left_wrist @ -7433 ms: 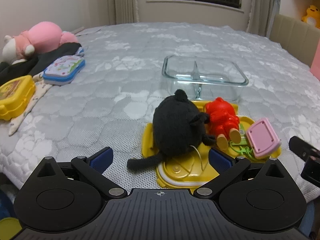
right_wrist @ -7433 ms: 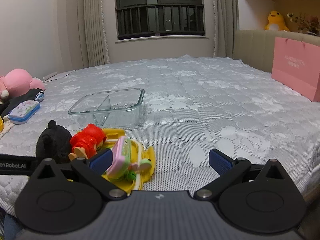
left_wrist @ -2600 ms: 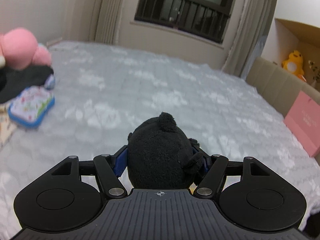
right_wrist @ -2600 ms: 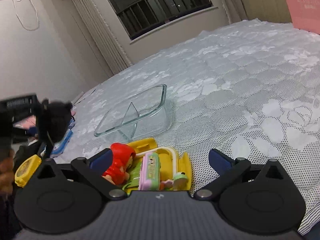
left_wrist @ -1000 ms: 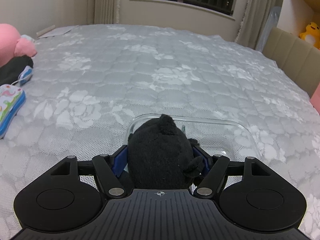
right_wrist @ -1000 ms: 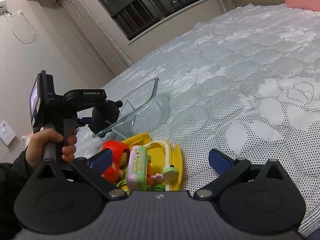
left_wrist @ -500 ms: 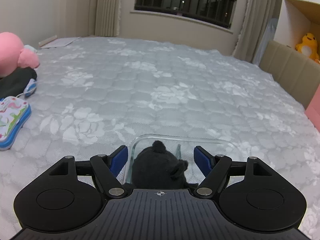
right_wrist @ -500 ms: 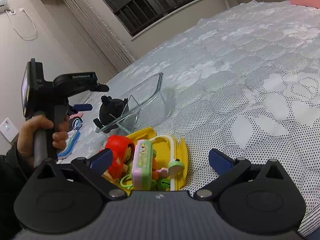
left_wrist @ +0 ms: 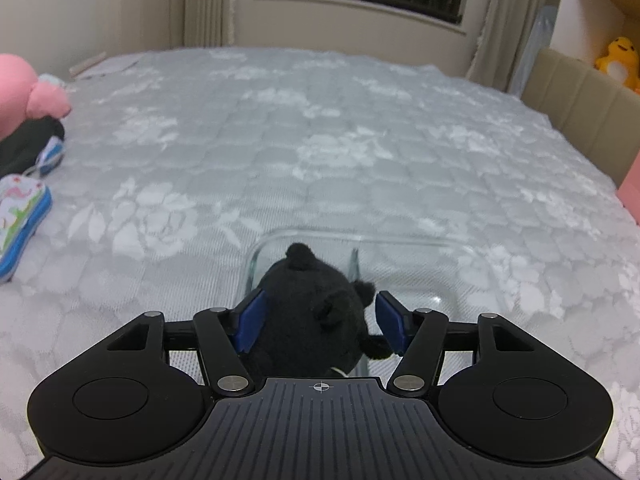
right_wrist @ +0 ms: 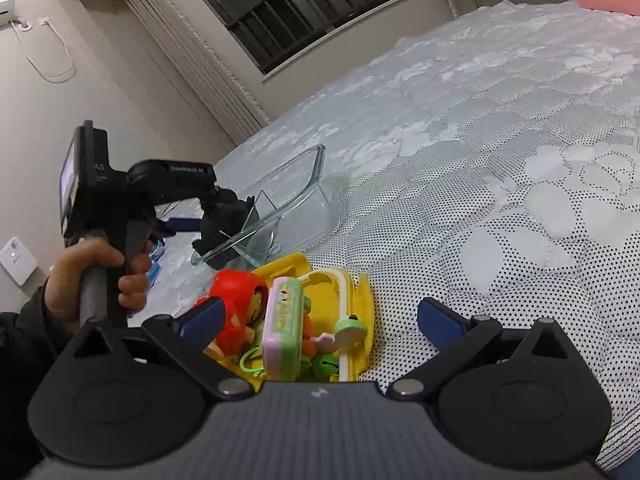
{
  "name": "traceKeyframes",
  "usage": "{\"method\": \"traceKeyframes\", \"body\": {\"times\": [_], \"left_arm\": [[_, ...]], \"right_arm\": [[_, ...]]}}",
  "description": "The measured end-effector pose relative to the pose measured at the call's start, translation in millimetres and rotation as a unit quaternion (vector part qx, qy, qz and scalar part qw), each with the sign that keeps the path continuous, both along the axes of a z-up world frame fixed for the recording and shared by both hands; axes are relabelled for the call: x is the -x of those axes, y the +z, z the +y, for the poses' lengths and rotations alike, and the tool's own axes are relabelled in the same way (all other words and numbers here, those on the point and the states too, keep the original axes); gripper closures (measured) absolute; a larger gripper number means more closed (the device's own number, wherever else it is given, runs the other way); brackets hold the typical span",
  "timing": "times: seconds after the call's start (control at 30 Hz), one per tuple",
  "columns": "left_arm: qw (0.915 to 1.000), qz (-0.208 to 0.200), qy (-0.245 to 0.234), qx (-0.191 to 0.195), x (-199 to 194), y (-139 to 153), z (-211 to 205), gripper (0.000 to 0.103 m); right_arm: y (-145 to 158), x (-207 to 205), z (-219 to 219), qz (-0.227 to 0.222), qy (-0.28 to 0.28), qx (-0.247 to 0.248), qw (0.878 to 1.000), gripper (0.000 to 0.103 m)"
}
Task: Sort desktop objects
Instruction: 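Carry the black plush cat with the left gripper into the glass container, then open the left gripper to release the cat and withdraw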
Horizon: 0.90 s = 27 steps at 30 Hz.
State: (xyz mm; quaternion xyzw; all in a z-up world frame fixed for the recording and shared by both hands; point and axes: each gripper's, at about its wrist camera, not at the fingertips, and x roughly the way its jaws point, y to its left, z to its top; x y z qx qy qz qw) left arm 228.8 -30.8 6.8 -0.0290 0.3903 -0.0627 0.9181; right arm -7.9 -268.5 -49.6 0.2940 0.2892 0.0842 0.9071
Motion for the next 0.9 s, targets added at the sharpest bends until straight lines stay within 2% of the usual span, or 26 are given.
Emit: {"method": "traceKeyframes", "body": {"times": [0.07, 0.1, 0.2, 0.3, 0.47, 0.57, 0.6, 0.63, 0.9], "left_arm": [[0.9997, 0.024, 0.001, 0.002, -4.5, -9.9, 2.7, 0.038], [0.9996, 0.029, -0.001, 0.002, -4.5, -13.3, 3.5, 0.034], [0.9998, 0.02, -0.007, -0.006, 1.8, -14.4, 2.0, 0.034], [0.9995, 0.03, -0.005, -0.011, 4.9, -11.2, -0.1, 0.035], [0.9972, 0.043, -0.002, 0.061, 2.0, 13.4, 18.1, 0.039], [0.9928, 0.06, -0.011, 0.104, -6.6, 21.7, 24.3, 0.049], [0.9925, 0.066, -0.01, 0.103, -9.4, 19.8, 23.7, 0.058], [0.9922, 0.072, -0.008, 0.102, -12.2, 17.8, 23.1, 0.062], [0.9977, 0.062, -0.012, 0.025, -9.2, 14.5, 3.4, 0.064]], "right_arm": [[-0.3, -0.4, 0.8, 0.0, 0.002, -0.001, 1.0, 0.0], [-0.5, -0.4, 1.2, 0.0, 0.003, 0.0, 1.0, 0.0], [-0.9, 0.0, 1.5, 0.0, 0.005, 0.002, 1.0, 0.0], [-1.4, -0.4, 1.1, 0.002, 0.004, 0.002, 1.0, 0.0], [-2.6, -0.4, 0.1, 0.003, 0.002, 0.0, 1.0, 0.0], [-3.2, -1.0, 0.2, 0.003, 0.003, -0.008, 1.0, 0.0], [-3.0, -0.6, 0.7, 0.001, 0.004, -0.008, 1.0, 0.0], [-2.6, 0.5, 1.2, -0.001, 0.005, -0.007, 1.0, 0.0], [2.1, 7.0, -2.6, -0.011, -0.001, -0.005, 1.0, 0.0]]}}
